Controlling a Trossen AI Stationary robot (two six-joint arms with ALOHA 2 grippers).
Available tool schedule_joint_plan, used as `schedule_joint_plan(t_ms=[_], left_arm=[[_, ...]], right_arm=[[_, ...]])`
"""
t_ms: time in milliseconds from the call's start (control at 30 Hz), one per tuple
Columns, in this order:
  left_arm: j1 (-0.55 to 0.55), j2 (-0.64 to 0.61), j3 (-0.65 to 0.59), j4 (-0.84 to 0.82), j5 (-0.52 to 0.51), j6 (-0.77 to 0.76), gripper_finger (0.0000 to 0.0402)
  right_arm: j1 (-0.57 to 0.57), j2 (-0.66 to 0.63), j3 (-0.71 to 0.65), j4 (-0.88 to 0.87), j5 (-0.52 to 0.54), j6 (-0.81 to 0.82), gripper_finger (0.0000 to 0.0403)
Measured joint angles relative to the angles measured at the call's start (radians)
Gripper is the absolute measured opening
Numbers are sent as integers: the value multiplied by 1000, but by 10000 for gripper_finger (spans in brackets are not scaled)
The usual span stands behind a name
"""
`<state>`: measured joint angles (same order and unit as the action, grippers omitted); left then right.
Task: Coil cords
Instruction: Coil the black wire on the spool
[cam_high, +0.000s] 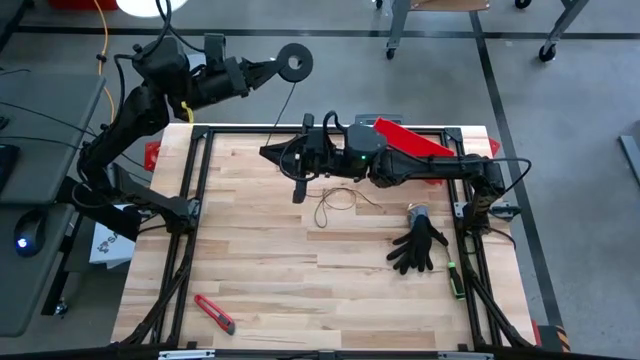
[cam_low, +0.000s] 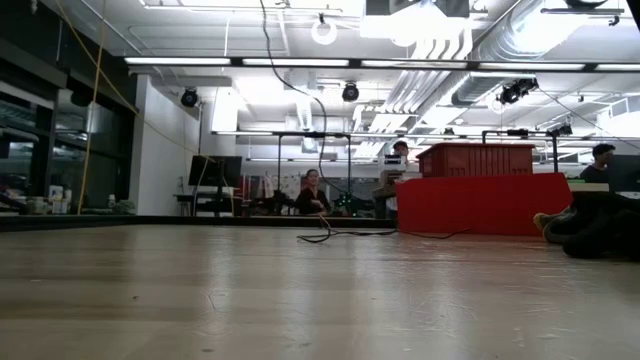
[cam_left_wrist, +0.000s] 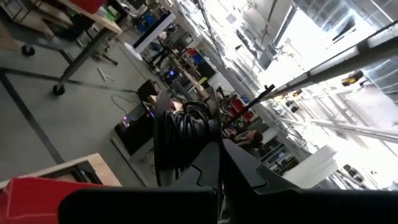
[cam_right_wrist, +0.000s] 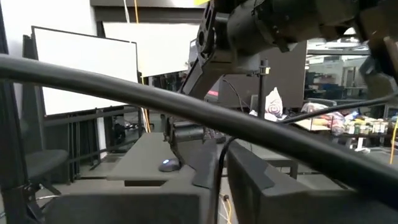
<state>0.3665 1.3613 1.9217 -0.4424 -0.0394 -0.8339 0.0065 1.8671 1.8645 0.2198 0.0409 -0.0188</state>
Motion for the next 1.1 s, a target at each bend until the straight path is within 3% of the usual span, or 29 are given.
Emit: schedule_joint_plan(t_ms=[167,333,700,933,1100], left_arm=[[1,0,0,1,-3,1,0],[0,-3,0,1,59,37,0],[-7,-64,1,-4,124,163,0],[-36,-80,1,0,161,323,0],[-58,-79,1,-2,173,385,0]], right_arm=[[-13,0,0,-2,10,46,89],[-21,0,0,-1,94,22,122],[-85,0,0,2,57,150,129],[-145,0,0,2,-32,406,129],[-173,0,0,2,-55,486,129]])
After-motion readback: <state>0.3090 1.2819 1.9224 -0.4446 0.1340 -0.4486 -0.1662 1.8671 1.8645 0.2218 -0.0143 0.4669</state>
